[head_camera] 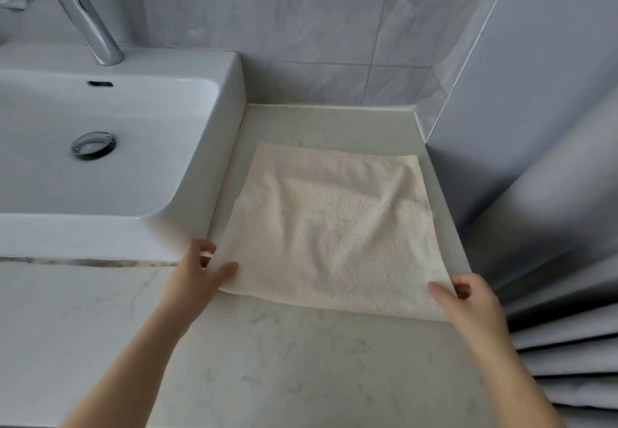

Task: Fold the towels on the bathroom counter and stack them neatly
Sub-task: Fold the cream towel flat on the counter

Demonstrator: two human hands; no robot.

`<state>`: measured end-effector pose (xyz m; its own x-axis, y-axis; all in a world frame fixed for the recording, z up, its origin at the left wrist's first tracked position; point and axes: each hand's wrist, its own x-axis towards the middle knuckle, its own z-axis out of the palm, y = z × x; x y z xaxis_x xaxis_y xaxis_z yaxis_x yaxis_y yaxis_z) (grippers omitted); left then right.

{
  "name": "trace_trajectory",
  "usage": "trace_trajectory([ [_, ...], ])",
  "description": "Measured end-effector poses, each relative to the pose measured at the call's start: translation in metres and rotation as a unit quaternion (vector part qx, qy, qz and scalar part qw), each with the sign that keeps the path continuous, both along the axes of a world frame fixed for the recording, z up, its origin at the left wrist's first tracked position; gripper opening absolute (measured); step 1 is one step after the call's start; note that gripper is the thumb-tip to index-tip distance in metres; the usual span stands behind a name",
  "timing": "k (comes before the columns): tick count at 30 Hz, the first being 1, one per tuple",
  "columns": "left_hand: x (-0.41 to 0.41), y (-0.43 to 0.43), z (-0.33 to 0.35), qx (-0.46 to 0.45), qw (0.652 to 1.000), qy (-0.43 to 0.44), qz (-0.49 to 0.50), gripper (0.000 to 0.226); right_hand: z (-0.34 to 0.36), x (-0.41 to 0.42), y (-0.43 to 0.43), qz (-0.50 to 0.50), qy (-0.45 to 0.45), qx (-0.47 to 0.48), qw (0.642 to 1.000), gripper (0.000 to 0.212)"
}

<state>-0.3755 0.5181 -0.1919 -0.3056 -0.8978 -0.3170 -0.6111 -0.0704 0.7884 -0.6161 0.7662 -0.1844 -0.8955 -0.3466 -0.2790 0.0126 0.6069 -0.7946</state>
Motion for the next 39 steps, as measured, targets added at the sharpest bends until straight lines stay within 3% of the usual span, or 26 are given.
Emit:
trace_trajectory([
  [3,0.017,0.004,0.005,0.035,0.998,0.029,-0.053,0.027,0.007,0.006,0.015,0.048,-0.059,-0.028,0.997,0.013],
  [5,0.024,0.003,0.011,0.054,0.992,0.022,-0.116,0.027,0.012,0.008,0.020,0.111,-0.096,-0.006,0.989,0.007],
  [7,0.028,0.000,0.014,0.048,0.985,0.000,-0.167,0.027,0.013,0.008,0.025,0.164,-0.100,0.028,0.981,0.015],
  [9,0.028,-0.003,0.017,0.037,0.986,0.016,-0.164,0.018,0.014,0.006,0.026,0.167,-0.074,0.030,0.983,0.012],
  [11,0.028,-0.004,0.019,0.070,0.987,0.107,-0.101,0.004,0.018,0.006,0.028,0.112,-0.062,-0.039,0.991,0.006],
  [13,0.031,-0.004,0.022,0.102,0.978,0.174,-0.060,0.016,0.018,0.004,0.031,0.055,-0.068,-0.120,0.989,0.014],
  [16,0.040,-0.003,0.027,0.137,0.969,0.188,-0.084,0.059,0.018,0.006,0.031,0.047,-0.110,-0.149,0.982,0.010],
  [20,0.040,0.000,0.023,0.182,0.975,0.116,-0.053,0.026,0.013,0.009,0.029,0.017,-0.178,-0.115,0.977,0.007],
  [23,0.036,0.002,0.019,0.176,0.984,0.017,-0.038,0.028,0.009,0.011,0.026,0.039,-0.164,-0.005,0.986,0.021],
  [25,0.030,0.003,0.019,0.144,0.989,0.000,-0.011,0.029,0.010,0.011,0.022,0.043,-0.149,0.013,0.988,0.028],
  [28,0.016,0.002,0.021,0.084,0.996,0.006,-0.017,0.013,0.015,0.010,0.014,0.052,-0.141,0.009,0.989,0.014],
  [30,0.011,0.002,0.021,0.093,0.995,-0.014,-0.041,0.008,0.017,0.010,0.011,0.076,-0.144,0.035,0.986,0.003],
  [35,0.017,0.000,0.015,0.087,0.990,-0.089,-0.071,0.033,0.017,0.007,0.015,0.090,-0.168,0.058,0.980,0.015],
  [39,0.013,-0.003,0.024,0.131,0.988,0.013,-0.084,0.067,0.019,0.006,0.013,0.088,-0.172,-0.004,0.981,0.045],
])
